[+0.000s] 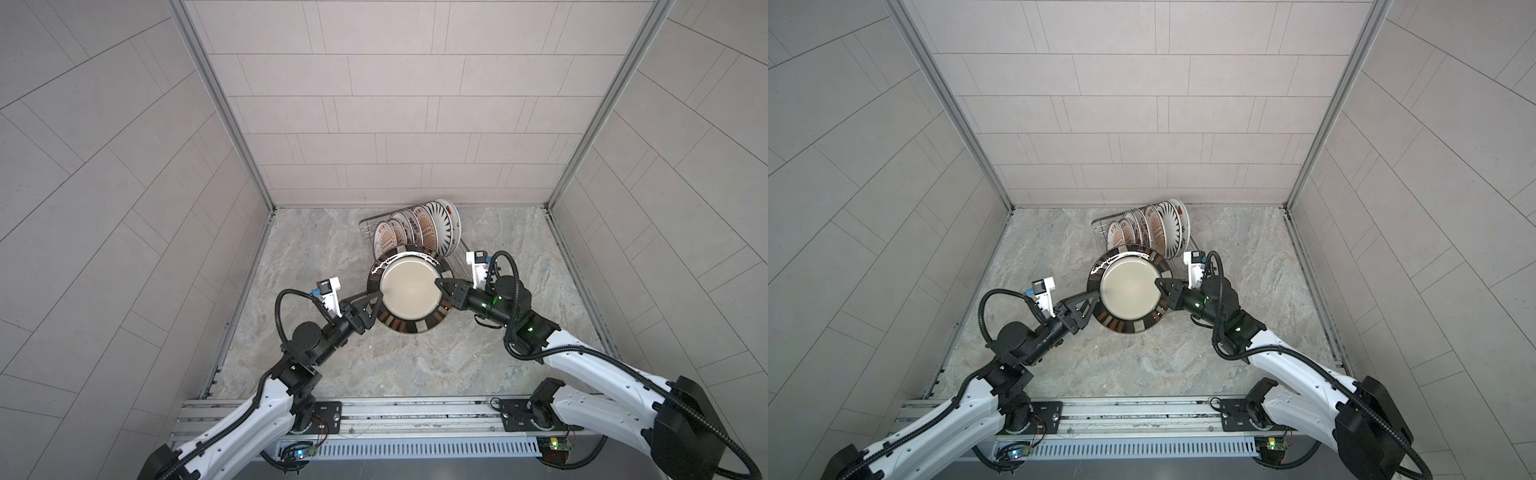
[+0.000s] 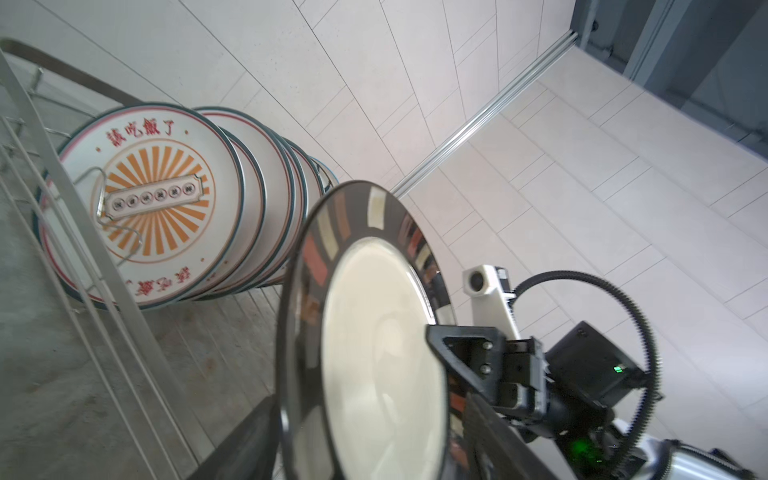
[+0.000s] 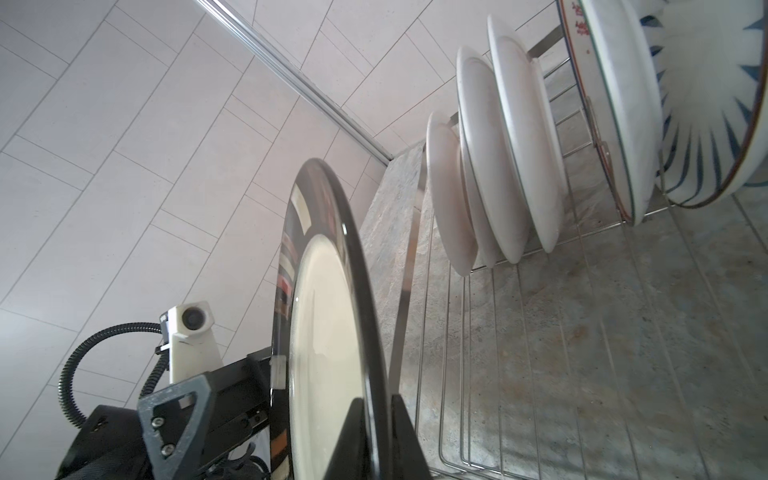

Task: Unload the plates from the dish rack
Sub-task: 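Lift the plate out of the rack toward the left gripper, then grasp the plate rim with the left gripper while the right gripper holds it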

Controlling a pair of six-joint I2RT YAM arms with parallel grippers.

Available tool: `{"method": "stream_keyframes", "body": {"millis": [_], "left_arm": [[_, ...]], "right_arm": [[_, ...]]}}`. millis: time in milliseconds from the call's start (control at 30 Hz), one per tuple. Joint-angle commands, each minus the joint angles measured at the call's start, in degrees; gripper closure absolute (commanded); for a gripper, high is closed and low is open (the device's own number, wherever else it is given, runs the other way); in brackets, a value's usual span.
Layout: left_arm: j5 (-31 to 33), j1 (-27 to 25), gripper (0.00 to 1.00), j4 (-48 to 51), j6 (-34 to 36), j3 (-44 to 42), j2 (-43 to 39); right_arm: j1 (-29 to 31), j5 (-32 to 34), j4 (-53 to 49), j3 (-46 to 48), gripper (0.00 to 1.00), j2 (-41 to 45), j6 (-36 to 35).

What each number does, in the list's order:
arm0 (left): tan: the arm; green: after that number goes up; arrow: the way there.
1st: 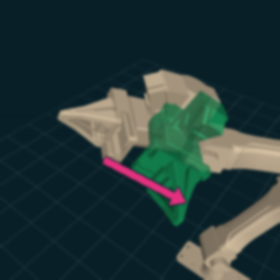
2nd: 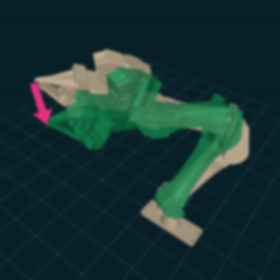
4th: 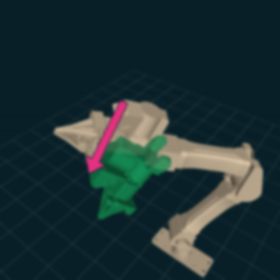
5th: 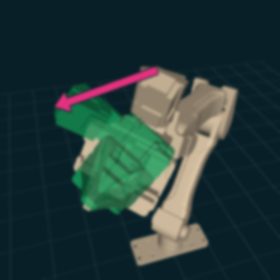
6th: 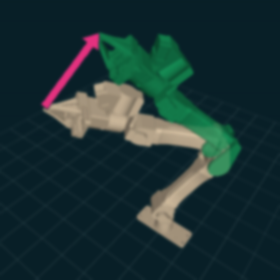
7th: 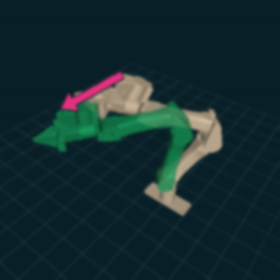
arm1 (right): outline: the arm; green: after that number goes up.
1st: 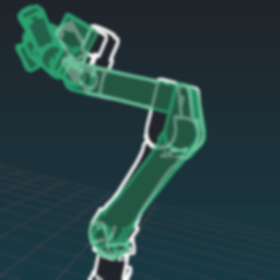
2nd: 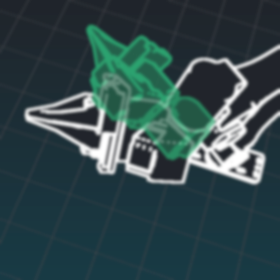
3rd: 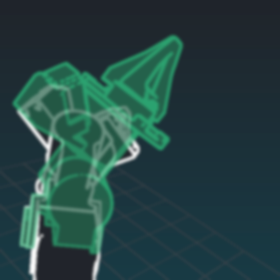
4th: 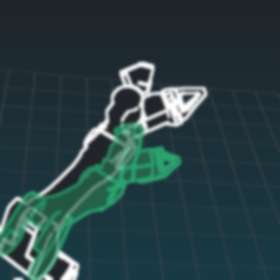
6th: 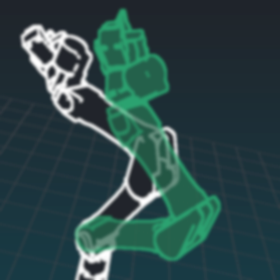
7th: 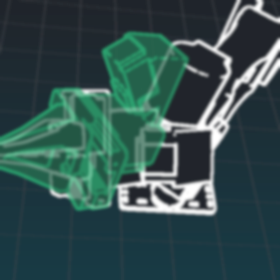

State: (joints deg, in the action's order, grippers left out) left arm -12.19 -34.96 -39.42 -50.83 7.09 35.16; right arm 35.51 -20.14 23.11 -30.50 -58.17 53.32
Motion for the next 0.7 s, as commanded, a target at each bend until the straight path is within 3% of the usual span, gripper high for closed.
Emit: {"method": "stream_keyframes", "body": {"millis": [0,267,400,500,667], "left_arm": [[-1.0,-0.15,0.32,-5.13,-4.01,-2.54,-0.2],[-3.29,-0.19,0.39,-2.55,-2.16,-0.31,0.13],[-4.38,-0.17,0.4,-5.3,-3.82,0.28,2.76],[-4.94,-0.15,0.5,-9.64,-4.24,-0.55,3.48],[-4.83,-0.2,0.63,-4.14,-4.38,0.2,1.86]], "right_arm": [[0.42,-0.47,12.9,-1.03,1.0,1.52,-0.8],[0.88,-0.43,10.18,-0.18,1.0,5.76,-3.71],[0.81,-1.23,17.75,1.27,1.0,1.98,-0.09],[0.97,-2.78,20.64,0.76,1.0,-1.03,0.87],[0.97,-0.88,18.82,0.45,1.0,-1.46,0.2]]}}
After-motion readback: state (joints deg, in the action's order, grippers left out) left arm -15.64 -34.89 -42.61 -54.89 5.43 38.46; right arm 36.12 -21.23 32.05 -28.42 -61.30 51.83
